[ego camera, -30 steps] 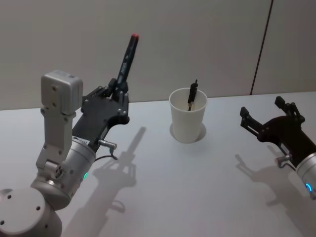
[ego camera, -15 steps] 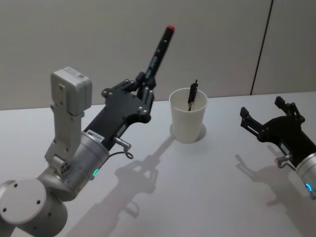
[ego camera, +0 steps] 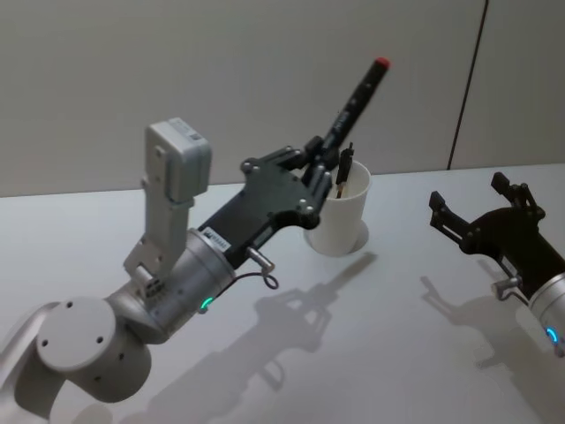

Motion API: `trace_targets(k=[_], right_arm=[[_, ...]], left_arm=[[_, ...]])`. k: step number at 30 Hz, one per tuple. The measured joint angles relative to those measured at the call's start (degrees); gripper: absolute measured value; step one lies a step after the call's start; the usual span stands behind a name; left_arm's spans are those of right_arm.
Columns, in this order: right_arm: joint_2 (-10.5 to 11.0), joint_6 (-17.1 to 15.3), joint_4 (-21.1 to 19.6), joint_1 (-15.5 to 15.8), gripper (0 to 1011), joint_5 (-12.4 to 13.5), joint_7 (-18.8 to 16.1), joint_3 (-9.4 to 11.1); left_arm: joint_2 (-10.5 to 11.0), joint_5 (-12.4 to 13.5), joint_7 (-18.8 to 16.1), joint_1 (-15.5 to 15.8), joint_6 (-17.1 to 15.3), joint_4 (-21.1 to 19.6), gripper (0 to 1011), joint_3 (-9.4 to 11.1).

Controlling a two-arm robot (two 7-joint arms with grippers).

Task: Place the pen into the pen holder.

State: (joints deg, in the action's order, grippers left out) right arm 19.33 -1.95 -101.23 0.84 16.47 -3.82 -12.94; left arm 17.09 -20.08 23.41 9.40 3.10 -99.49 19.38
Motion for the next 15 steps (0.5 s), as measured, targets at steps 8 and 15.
trace_targets(k=[8, 15], right_arm=[[0.00, 0.00, 0.00, 0.00, 1001, 0.00, 0.00, 0.00], [0.00, 0.00, 0.00, 0.00, 1001, 0.00, 0.00, 0.00]], left_arm=[[-1.52, 0.77, 3.20, 1.98, -0.39, 2.54, 176, 0.84], [-2.21, 1.45, 4.31, 2.96, -0.84, 3.67, 177, 1.24]])
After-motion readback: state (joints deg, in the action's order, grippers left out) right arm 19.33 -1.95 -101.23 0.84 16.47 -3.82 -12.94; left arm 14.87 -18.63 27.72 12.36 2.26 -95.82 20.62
